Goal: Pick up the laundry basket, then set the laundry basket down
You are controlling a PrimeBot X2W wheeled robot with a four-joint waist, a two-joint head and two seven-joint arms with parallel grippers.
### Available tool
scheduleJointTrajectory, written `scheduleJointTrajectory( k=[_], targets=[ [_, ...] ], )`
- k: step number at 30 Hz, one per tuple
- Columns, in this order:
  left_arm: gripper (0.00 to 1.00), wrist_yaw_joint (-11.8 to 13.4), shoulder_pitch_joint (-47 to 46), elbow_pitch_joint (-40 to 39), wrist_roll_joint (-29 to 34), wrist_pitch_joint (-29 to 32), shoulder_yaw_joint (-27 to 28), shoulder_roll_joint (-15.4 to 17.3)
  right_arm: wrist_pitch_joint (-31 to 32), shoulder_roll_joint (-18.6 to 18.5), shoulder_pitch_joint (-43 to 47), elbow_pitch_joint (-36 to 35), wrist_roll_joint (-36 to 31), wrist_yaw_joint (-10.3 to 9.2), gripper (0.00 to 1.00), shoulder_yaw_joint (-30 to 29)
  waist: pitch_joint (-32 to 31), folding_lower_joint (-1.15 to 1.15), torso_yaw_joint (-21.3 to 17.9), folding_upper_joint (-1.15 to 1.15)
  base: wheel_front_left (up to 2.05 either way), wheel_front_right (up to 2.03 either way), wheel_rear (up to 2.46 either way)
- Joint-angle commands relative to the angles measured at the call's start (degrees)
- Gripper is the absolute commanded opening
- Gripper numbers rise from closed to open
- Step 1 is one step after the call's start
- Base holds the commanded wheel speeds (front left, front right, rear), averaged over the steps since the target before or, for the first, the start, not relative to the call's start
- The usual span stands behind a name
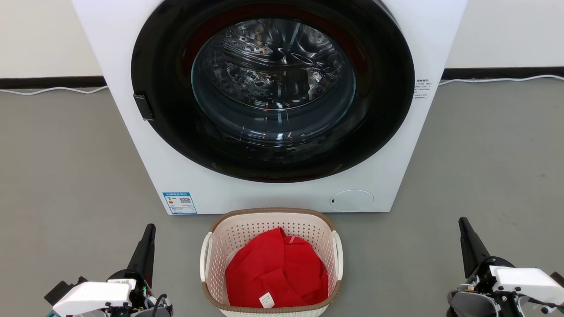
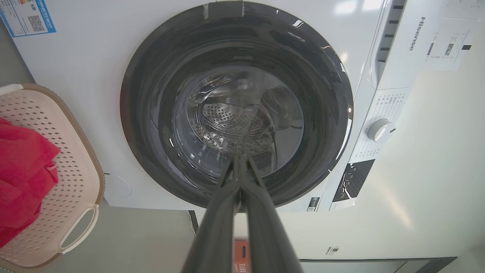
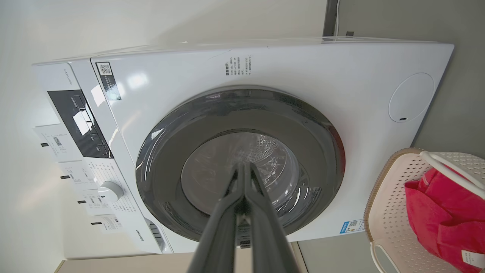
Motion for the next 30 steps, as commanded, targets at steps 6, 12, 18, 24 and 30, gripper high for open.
scheduleJointTrajectory(
  k=[6, 12, 18, 24, 30],
  targets=[
    [0.0, -0.09, -3.14, -1.26, 0.05, 0.34, 1.67, 0.57, 0.6, -0.19, -2.38, -1.62, -0.12, 0.42, 0.0, 1.1, 0.0, 0.0, 0.0, 0.0, 0.0, 0.0, 0.0],
    [0.0, -0.09, -3.14, -1.26, 0.05, 0.34, 1.67, 0.57, 0.6, -0.19, -2.38, -1.62, -0.12, 0.42, 0.0, 1.1, 0.0, 0.0, 0.0, 0.0, 0.0, 0.0, 0.0],
    [0.0, -0.09, -3.14, -1.26, 0.05, 0.34, 1.67, 0.57, 0.6, -0.19, -2.38, -1.62, -0.12, 0.42, 0.0, 1.1, 0.0, 0.0, 0.0, 0.0, 0.0, 0.0, 0.0],
    [0.0, -0.09, -3.14, -1.26, 0.05, 0.34, 1.67, 0.57, 0.6, -0.19, -2.38, -1.62, -0.12, 0.42, 0.0, 1.1, 0.0, 0.0, 0.0, 0.0, 0.0, 0.0, 0.0],
    [0.0, -0.09, -3.14, -1.26, 0.05, 0.34, 1.67, 0.57, 0.6, -0.19, -2.38, -1.62, -0.12, 0.42, 0.0, 1.1, 0.0, 0.0, 0.0, 0.0, 0.0, 0.0, 0.0]
  ],
)
